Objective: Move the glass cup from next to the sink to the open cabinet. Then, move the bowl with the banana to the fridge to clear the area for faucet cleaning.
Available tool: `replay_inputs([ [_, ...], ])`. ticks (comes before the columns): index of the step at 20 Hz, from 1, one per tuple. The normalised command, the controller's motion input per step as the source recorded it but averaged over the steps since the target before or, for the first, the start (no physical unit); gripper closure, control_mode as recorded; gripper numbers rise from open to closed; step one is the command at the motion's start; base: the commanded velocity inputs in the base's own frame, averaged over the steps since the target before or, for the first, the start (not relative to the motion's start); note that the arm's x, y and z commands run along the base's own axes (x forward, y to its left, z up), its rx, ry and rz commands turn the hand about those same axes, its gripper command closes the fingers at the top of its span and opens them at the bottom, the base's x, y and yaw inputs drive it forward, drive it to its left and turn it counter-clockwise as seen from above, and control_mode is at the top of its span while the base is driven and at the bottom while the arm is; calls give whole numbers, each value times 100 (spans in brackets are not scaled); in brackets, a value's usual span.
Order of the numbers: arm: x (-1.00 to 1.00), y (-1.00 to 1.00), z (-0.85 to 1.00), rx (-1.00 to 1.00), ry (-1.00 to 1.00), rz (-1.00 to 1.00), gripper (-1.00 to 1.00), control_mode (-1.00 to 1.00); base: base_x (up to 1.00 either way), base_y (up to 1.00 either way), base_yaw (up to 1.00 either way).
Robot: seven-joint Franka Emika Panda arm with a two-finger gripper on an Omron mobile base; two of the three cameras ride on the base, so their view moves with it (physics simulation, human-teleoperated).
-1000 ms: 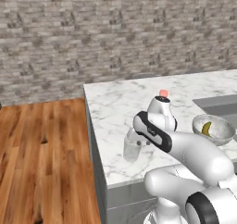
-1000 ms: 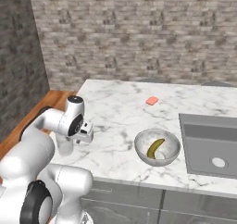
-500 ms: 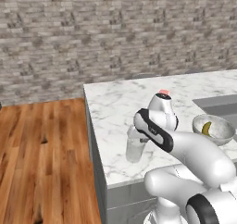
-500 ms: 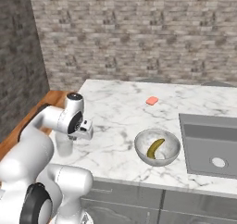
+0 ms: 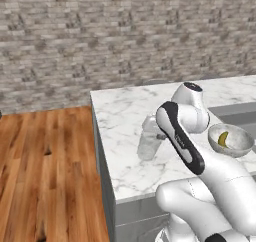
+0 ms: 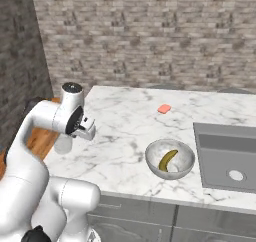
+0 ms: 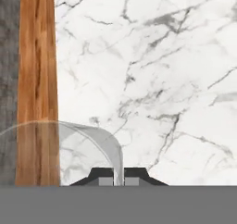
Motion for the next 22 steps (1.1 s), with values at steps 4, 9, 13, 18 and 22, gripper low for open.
replay_inputs([
  [4, -65, -23, 54, 27, -4, -30, 100, -100, 0, 0, 0],
  [9, -30, -14, 7, 13, 0, -20, 100, 100, -44, -21, -39],
  [13, 0, 0, 0, 0, 0, 0, 100, 100, -50, -9, -79],
  [18, 0, 0, 0, 0, 0, 0, 100, 100, -32, 0, -88],
  [22, 0, 0, 0, 0, 0, 0, 100, 100, -2, 0, -98],
])
